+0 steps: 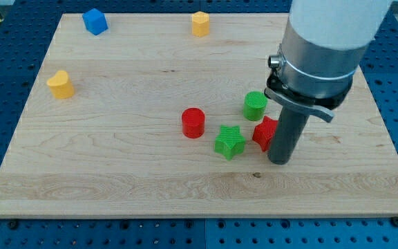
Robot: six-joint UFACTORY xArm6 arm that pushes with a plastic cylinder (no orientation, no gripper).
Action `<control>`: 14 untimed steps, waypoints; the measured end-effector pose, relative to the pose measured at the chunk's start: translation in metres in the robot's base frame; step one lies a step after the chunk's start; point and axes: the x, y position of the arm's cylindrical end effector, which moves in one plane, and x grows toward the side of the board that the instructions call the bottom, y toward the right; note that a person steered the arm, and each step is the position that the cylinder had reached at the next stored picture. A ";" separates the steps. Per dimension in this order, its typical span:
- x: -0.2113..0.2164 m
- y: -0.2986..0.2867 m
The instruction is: Move your arm closer to the center
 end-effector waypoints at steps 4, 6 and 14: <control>-0.004 0.027; -0.060 0.071; -0.193 -0.054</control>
